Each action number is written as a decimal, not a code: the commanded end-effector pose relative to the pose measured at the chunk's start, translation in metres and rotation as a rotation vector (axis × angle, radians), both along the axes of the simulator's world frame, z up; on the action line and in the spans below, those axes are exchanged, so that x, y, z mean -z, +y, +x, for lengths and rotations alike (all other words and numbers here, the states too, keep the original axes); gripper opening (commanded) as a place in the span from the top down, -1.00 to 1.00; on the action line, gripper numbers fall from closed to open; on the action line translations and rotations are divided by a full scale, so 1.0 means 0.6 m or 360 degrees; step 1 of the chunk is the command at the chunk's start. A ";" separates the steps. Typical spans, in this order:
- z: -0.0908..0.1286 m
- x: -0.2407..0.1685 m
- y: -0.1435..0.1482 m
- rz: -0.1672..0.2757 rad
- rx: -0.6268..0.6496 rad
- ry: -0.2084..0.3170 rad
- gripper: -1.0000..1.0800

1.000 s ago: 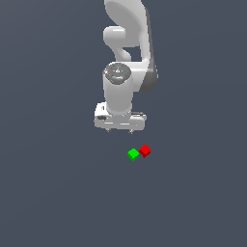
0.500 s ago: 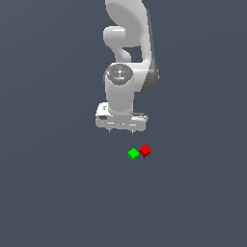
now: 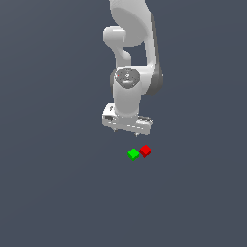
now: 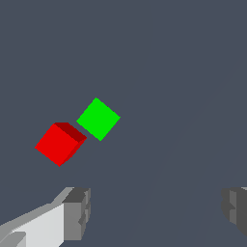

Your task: Stack the red cube on top of the green cube.

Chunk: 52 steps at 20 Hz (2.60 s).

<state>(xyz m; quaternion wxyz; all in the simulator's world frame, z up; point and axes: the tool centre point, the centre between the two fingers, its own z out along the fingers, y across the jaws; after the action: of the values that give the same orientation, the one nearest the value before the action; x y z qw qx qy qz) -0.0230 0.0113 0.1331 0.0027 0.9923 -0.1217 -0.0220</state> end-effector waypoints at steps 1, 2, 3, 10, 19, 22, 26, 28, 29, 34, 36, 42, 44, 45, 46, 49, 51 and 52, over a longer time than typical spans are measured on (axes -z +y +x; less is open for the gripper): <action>0.000 0.008 0.014 -0.0002 0.0081 -0.0005 -0.92; 0.000 0.011 0.020 -0.0002 0.0116 -0.0007 -0.92; 0.001 0.015 0.026 -0.0003 0.0151 -0.0009 -0.92; 0.008 0.039 0.066 -0.0008 0.0394 -0.0025 -0.92; 0.028 0.071 0.117 -0.0016 0.0715 -0.0046 -0.92; 0.037 0.081 0.132 -0.0018 0.0814 -0.0052 -0.92; 0.048 0.091 0.147 -0.0020 0.0922 -0.0059 -0.92; 0.053 0.095 0.152 -0.0021 0.0964 -0.0062 -0.92; 0.055 0.097 0.155 -0.0022 0.0983 -0.0063 -0.92; 0.063 0.103 0.162 -0.0023 0.1048 -0.0067 -0.92; 0.064 0.104 0.164 -0.0023 0.1060 -0.0068 -0.92; 0.064 0.110 0.164 -0.0023 0.1057 -0.0067 -0.92; 0.064 0.119 0.164 -0.0023 0.1059 -0.0067 -0.92; 0.064 0.125 0.164 -0.0023 0.1060 -0.0067 -0.92; 0.064 0.132 0.164 -0.0023 0.1061 -0.0067 -0.92; 0.064 0.159 0.163 -0.0024 0.1065 -0.0068 -0.92; 0.064 0.173 0.163 -0.0024 0.1068 -0.0068 -0.92; 0.064 0.179 0.163 -0.0024 0.1068 -0.0068 -0.92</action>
<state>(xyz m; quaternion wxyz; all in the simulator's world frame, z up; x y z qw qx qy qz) 0.0150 0.1093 0.0317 0.0003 0.8973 -0.4415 -0.0004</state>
